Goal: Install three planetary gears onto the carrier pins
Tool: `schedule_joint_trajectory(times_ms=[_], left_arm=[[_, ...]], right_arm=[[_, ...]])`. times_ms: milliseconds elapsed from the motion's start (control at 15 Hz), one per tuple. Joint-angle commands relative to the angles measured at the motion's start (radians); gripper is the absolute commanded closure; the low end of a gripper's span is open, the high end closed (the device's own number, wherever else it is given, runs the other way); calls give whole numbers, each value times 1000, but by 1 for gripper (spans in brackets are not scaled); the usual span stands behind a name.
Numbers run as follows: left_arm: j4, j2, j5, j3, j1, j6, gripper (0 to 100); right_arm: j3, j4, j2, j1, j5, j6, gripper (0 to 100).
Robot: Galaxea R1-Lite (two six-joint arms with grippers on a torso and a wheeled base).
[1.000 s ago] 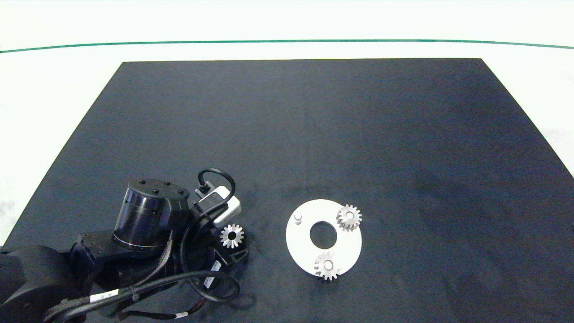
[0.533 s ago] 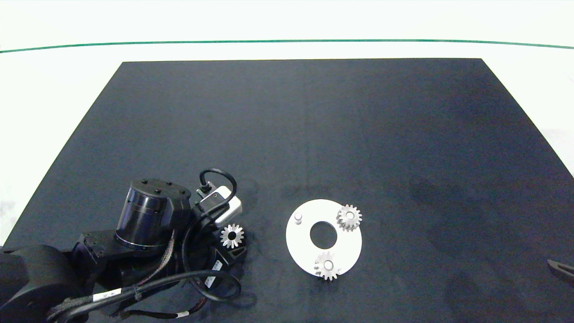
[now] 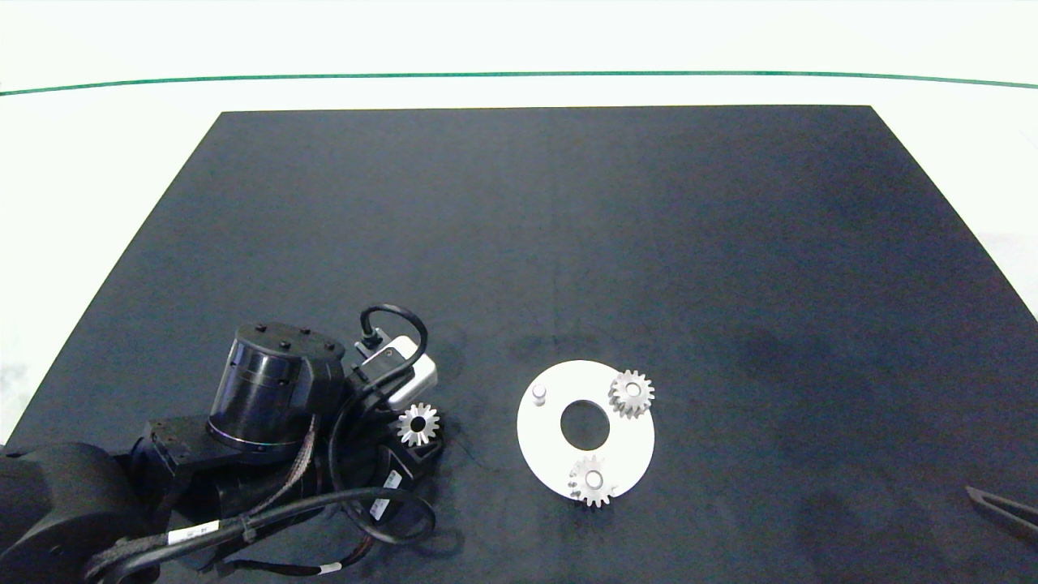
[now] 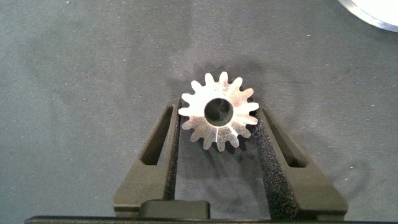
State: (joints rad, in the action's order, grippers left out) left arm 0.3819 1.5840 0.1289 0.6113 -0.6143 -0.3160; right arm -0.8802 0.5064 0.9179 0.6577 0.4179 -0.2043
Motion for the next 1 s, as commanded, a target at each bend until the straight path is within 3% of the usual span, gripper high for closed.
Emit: schedule_joint_trajectory(times_ms=[67,533,1000], left_arm=[[3,-3,1,-1,-1,-3,66],[-3,-18,1,-5,-10,-3,81],[-14,-27,6,58,-153,8,84]], right_arm=[[3,3,7,-1,2,-1,0],[15,3,6,0,2,6,0],[15,3,9,0,2,5,0]])
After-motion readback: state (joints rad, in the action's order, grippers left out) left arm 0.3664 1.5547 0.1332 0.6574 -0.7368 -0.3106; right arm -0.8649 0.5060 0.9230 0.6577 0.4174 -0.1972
